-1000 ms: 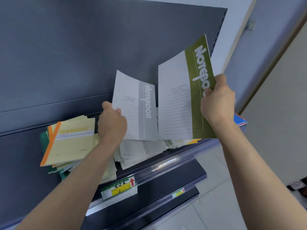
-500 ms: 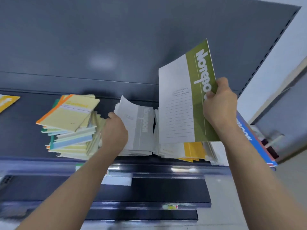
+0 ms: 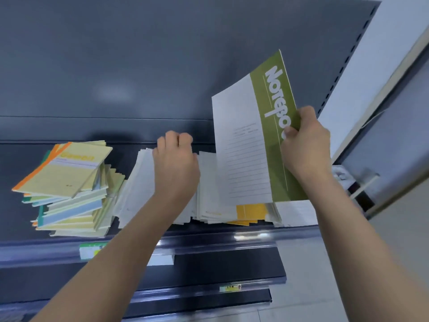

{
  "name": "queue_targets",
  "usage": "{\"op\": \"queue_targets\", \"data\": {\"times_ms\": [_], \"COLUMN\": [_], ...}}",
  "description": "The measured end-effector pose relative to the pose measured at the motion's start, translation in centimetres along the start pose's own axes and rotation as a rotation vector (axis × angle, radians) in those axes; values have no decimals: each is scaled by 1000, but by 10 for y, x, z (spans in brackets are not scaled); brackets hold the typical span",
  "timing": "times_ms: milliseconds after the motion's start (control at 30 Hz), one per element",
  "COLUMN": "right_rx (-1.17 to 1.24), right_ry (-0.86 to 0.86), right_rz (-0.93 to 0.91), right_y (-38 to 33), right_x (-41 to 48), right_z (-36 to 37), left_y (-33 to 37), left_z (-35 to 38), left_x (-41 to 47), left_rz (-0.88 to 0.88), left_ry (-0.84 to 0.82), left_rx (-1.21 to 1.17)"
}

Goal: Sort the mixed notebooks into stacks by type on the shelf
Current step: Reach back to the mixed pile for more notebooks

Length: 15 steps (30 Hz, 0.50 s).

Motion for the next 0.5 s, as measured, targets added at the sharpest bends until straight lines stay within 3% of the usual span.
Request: {"op": "queue_targets", "data": {"times_ms": [100,267,500], "right_rx": [-34,-81,-61], "right_ry": [76,123,-50], "right_rz": [27,82,145], "right_y": [17,57,119], "right_x": [6,20,45], "right_z": [-27,-61,-50], "left_y": [36,86,136], "left_z": [-4,3,19], "left_x": [5,5,1], "left_rz": [93,237,248], "left_ry": [-34,-18,9], "left_rx": [-190,-279,-263]}}
Point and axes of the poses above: each hand's wrist, its own x-axis towards the middle knuckle, its own z-axis out of the palm, y = z × x, the point moved 2 cm from there along x, towards the middle knuckle, and after that the axes turned 7 degrees about x, right-handed, at the moved point
